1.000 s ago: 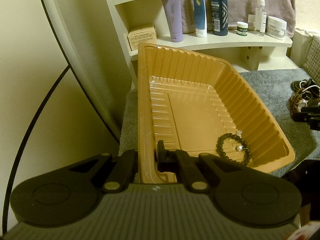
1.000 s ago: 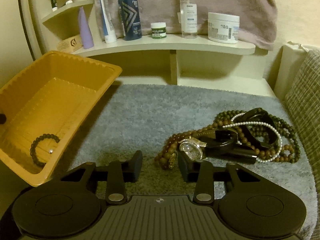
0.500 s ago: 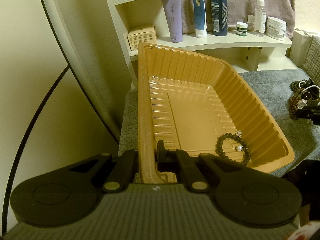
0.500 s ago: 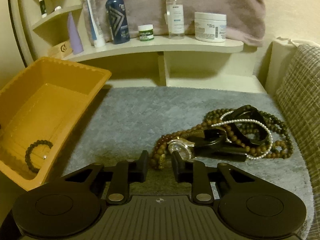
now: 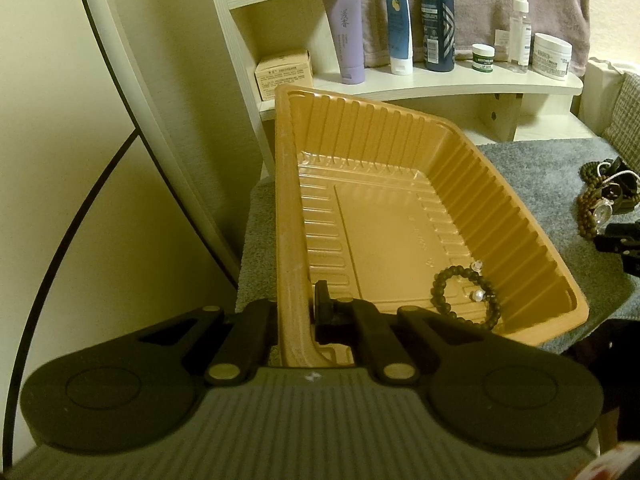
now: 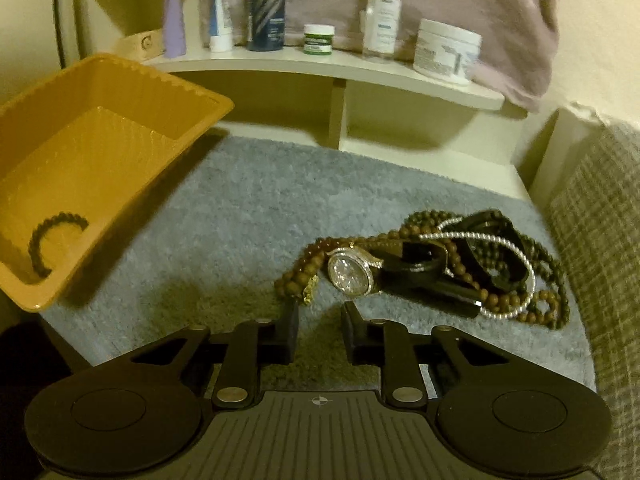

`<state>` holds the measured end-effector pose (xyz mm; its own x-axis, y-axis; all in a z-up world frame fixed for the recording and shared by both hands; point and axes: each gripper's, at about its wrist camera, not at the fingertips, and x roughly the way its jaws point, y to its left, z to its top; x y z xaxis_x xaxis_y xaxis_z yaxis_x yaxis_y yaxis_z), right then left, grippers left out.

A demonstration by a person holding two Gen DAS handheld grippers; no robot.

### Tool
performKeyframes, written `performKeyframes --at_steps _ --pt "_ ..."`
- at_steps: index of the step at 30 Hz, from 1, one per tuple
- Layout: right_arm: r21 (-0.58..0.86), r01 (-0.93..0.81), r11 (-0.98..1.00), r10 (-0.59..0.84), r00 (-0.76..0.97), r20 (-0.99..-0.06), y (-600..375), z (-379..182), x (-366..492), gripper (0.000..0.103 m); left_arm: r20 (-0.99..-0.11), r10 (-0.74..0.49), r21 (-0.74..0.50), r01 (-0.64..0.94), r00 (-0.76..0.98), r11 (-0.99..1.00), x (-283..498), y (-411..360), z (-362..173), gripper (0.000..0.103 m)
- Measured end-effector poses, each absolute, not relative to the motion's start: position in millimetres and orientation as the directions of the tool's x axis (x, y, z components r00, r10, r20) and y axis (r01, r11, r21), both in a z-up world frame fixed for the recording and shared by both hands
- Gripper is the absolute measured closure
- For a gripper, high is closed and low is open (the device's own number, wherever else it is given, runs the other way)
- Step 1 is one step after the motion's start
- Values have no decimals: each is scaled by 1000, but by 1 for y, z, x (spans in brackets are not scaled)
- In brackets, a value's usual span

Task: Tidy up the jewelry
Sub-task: 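Grasp the brown bead bracelet with gold charm using the right tool, then carry the brown bead bracelet into the tray and open the right tool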

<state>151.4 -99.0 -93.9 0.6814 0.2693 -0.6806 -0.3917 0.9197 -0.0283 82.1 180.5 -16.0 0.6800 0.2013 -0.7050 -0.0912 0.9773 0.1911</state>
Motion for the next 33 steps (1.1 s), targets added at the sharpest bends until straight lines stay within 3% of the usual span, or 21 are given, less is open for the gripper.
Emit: performKeyframes --at_steps 10,13,33 --pt "-39 -424 905 297 694 -656 -87 -99 162 81 -705 200 187 -94 681 978 82 181 -16 100" --pt "-27 -425 905 304 688 -659 -87 -98 162 92 -704 199 186 -93 682 978 82 181 -16 100" --pt "44 -499 865 446 728 -520 -81 -21 138 93 -701 187 174 -90 688 981 81 183 -16 100"
